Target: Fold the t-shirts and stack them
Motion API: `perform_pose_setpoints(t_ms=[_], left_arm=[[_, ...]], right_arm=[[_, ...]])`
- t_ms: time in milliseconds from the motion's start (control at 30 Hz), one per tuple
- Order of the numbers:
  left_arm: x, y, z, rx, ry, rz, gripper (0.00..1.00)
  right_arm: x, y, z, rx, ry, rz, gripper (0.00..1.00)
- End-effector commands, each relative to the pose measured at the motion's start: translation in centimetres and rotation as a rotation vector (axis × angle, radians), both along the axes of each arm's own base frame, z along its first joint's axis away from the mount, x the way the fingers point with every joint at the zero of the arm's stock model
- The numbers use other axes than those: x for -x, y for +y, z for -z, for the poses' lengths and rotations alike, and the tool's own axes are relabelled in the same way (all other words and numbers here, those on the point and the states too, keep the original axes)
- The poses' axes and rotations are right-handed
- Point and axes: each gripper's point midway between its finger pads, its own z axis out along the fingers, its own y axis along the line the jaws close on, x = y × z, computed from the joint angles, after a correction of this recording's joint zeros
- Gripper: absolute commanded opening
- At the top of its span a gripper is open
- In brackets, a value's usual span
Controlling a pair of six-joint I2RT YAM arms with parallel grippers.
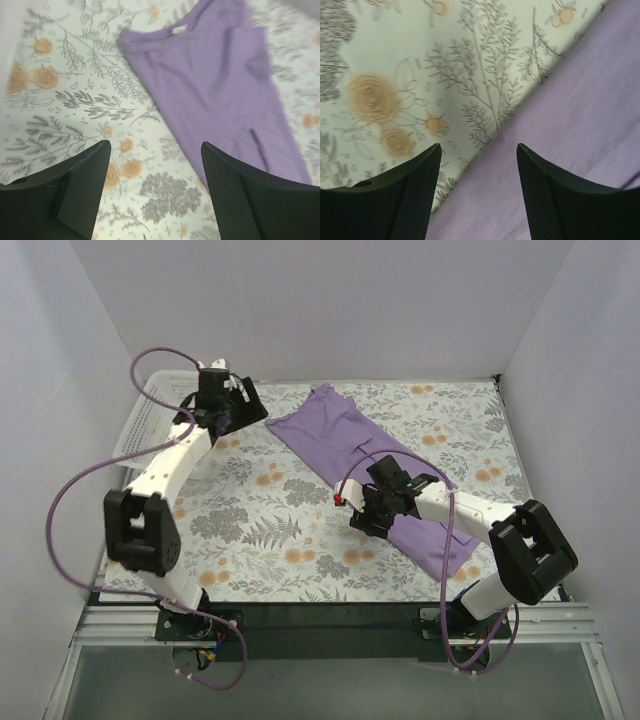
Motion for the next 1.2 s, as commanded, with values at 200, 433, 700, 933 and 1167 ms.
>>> perform_pose_setpoints(t_ms=[200,433,700,933,1167], left_arm=[[12.8,2.8,-8.6,0.068,-0.297,0.017,0.72],[19.9,1.4,-6.6,0.24,-0.251,0.055,0.72],[23.4,0.0,-3.9,0.337,-0.144,0.11,0.72],[25.4,0.0,-4.0,0.35,-0.118,0.118,0.72],[26.3,0.2,-2.8,0.358,-0.104,0.105,0.73]], right_arm=[[-2.3,-2.1,2.8,0.172,-0.136,0.18,0.6],[1.9,-1.5,5.1,0.196,-0.021,0.085,0.17],[4.4,4.3,3.0,0.076,0.115,-0.06,0.06],[6.6,13.4,1.7,0.02,0.245,-0.232,0.11],[2.5,7.4,0.6,0.13,-0.035,-0.101,0.66]])
